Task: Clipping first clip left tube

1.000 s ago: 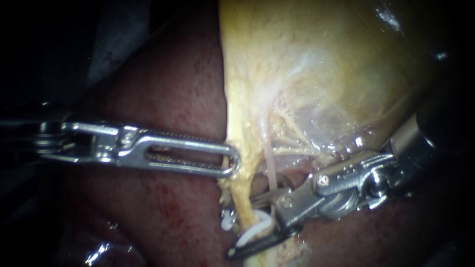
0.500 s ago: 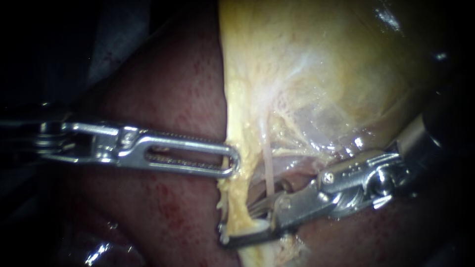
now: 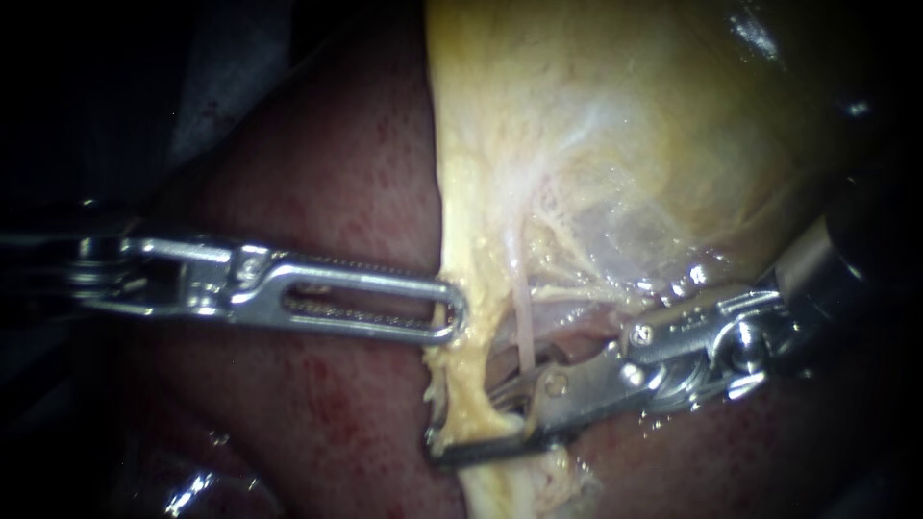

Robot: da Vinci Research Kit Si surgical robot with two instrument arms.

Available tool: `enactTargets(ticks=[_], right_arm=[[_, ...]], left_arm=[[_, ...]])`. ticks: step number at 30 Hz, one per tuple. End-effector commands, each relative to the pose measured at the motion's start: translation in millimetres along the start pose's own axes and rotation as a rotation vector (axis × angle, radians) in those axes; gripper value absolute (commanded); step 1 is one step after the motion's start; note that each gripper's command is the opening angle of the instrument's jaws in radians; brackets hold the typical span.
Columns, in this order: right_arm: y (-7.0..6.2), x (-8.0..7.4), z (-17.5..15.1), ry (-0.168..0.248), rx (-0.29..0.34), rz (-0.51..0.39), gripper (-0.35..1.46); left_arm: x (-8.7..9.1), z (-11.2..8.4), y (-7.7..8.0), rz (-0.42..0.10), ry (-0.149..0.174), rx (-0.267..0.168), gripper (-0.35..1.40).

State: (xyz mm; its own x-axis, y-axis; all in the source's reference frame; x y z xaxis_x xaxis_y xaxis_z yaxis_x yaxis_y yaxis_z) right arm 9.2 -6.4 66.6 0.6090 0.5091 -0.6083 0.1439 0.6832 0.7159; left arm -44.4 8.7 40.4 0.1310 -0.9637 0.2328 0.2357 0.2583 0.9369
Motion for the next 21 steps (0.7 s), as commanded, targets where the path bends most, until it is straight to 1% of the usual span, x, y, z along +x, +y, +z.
enactTargets(ticks=[1,21], right_arm=[[0.0,-0.1,0.1,0.001,-0.003,0.002,-0.35],[-0.1,-0.5,0.5,-0.004,0.005,0.010,-0.35]], left_arm=[[0.0,0.0,0.0,0.000,0.000,0.000,-0.35],[0.1,0.3,0.1,-0.004,0.002,0.001,-0.35]])
